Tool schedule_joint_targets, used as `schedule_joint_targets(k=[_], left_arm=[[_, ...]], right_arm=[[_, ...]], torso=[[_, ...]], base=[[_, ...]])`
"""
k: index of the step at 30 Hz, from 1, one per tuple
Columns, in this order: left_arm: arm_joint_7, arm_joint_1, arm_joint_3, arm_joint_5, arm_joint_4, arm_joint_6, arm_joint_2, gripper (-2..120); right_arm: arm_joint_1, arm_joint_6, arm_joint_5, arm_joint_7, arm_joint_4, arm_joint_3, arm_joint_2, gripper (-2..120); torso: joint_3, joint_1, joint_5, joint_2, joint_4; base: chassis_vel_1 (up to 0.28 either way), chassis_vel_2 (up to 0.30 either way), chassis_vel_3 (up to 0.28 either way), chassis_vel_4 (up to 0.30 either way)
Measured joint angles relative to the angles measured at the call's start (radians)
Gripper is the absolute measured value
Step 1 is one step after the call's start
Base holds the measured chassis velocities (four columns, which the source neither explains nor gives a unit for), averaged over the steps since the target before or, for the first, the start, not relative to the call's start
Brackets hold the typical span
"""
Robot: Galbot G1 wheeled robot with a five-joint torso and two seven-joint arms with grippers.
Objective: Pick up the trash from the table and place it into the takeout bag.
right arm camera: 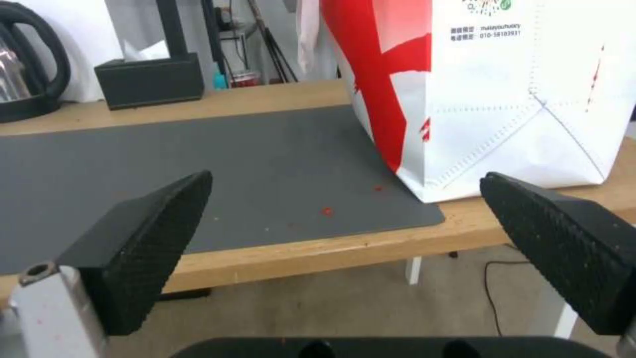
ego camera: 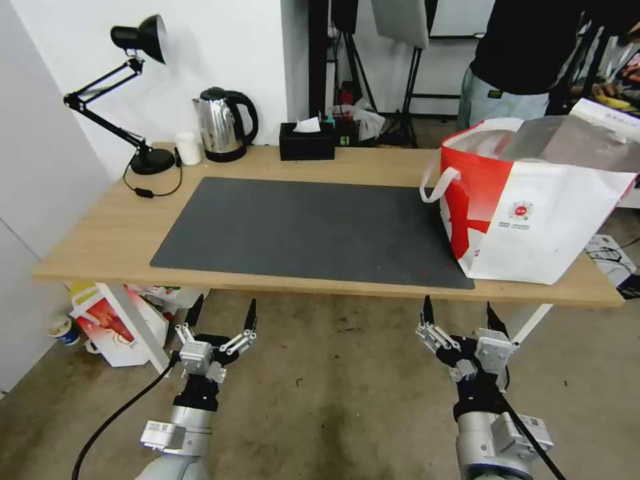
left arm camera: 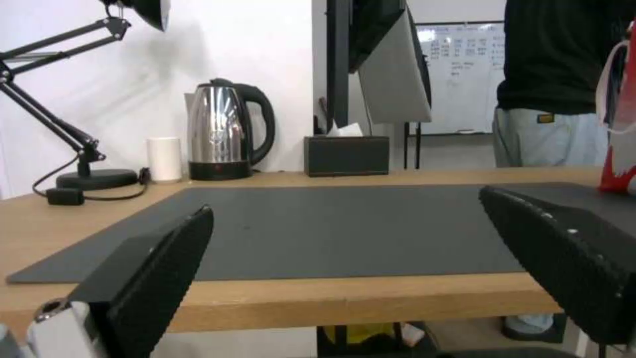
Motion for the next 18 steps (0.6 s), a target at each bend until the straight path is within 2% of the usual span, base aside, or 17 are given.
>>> schedule_joint_targets(k=[18], left_arm=[[0.000,0.000,0.000,0.000,0.000,0.000,0.000,100]], right_arm=[[0.000,0.000,0.000,0.000,0.000,0.000,0.000,100]], torso=[[0.000,0.000,0.0000,0.000,0.0000]], base=[[0.000,0.000,0.000,0.000]])
